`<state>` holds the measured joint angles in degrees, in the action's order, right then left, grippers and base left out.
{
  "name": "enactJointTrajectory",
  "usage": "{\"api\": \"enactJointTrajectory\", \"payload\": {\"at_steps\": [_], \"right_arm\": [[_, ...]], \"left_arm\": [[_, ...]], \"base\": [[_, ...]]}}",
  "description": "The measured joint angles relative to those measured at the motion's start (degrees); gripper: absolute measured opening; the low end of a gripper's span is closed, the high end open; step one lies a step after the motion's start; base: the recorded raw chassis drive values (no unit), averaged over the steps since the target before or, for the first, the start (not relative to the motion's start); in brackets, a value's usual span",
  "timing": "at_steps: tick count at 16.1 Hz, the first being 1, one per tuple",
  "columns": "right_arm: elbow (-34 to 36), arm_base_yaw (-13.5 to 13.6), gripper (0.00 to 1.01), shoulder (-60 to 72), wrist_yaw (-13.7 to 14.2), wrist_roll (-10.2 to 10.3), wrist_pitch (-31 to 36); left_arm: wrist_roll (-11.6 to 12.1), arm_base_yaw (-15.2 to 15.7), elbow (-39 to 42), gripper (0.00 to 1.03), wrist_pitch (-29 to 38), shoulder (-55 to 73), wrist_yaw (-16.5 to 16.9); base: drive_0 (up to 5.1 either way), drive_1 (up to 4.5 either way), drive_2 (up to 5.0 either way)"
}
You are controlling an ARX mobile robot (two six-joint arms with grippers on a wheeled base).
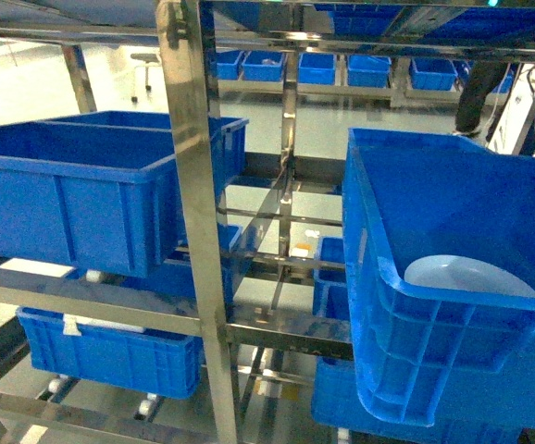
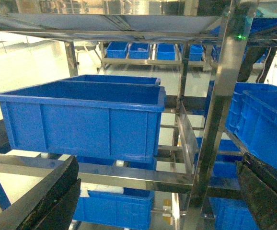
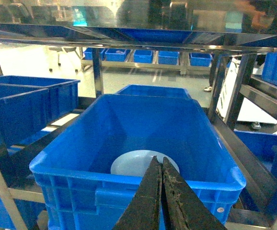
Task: Place blue tray on left shelf second layer neatly
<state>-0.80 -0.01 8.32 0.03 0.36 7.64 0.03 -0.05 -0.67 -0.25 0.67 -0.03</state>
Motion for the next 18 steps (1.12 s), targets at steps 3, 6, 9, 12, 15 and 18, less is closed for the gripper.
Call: {"api": "enactJointTrajectory", "payload": {"at_steps": [3,6,9,12,15,18], "right_arm": [[0.02,0.0,0.02,-8.07,-0.02,0.0,-7.93],[0.02,0.0,0.02,-8.04,-0.02,0.0,-7.93],[0.02,0.0,0.02,-8.04,0.0,0.0,-7.89],[0.02,0.0,0.35,-8.04,0.0,-0.02,-7.89],[0.02,0.0,0.75,-8.04,0.0,-0.02,-7.89],[0.02,0.0,0.97,-8.04,0.0,-0.02,-7.89]], "left_arm": [[0.0,0.0,0.0,0.98,0.04,0.0,0.0],[0.0,0.0,0.0,0.98,-0.02,0.0,0.0],[0.0,0.0,0.0,0.98,0.0,0.0,0.0],[0.0,0.0,0.0,0.98,0.0,0.0,0.0],[0.0,0.0,0.0,0.98,0.0,0.0,0.0],[0.0,0.0,0.0,0.98,0.0,0.0,0.0]], "base": [[0.0,0.0,0.0],[0.0,0.0,0.0],[0.0,0.0,0.0],[0.0,0.0,0.0],[0.0,0.0,0.0],[0.0,0.0,0.0]]}}
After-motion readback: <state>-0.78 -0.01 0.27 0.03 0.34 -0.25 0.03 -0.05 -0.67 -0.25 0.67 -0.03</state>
